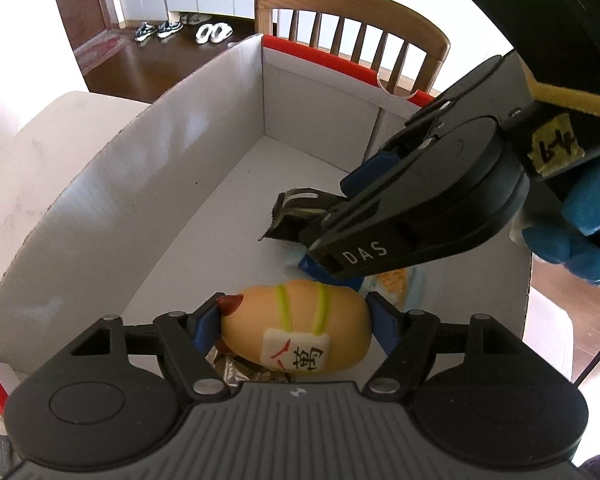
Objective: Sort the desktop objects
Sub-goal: 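Open both tools to drop bread toy and black bag into the box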
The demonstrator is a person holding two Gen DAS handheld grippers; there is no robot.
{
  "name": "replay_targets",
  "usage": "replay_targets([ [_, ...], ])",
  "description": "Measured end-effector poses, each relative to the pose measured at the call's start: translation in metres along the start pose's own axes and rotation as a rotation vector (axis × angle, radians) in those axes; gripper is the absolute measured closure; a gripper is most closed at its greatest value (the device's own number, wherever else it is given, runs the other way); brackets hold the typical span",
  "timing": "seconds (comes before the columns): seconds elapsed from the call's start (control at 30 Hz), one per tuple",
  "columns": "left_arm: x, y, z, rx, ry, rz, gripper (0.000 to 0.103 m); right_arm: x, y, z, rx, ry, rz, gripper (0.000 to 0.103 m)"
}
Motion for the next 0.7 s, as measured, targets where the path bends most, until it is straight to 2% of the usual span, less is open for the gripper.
replay_targets([
  [0.17, -0.003, 0.001, 0.001, -0.003, 0.001, -0.003, 0.026, 0.001, 0.004, 0.0, -0.015, -0.001, 0.019, 0.049],
  [0.23, -0.002, 0.003, 0.001, -0.011, 0.01, -0.004, 0.02, 0.002, 0.006, 0.001, -0.022, 0.002, 0.029, 0.042],
  [0.43, -0.004, 0.017, 0.001, -0.053, 0.027, -0.011, 0.02, 0.009, 0.024, -0.001, -0.068, 0.009, 0.033, 0.033],
  [0.7, -0.011, 0.04, -0.004, -0.115, 0.057, 0.009, 0.02, 0.014, 0.049, -0.006, -0.122, 0.031, 0.018, 0.028],
])
Point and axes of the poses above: each gripper's, at about its wrist camera, not at the fingertips, and y roughly against the way its jaws point, x to its left, z to its top, the point moved 5 cm from there along -y, roughly the way its jaws point, and after that the axes turned 2 degrees about z, right-handed, at the moved point
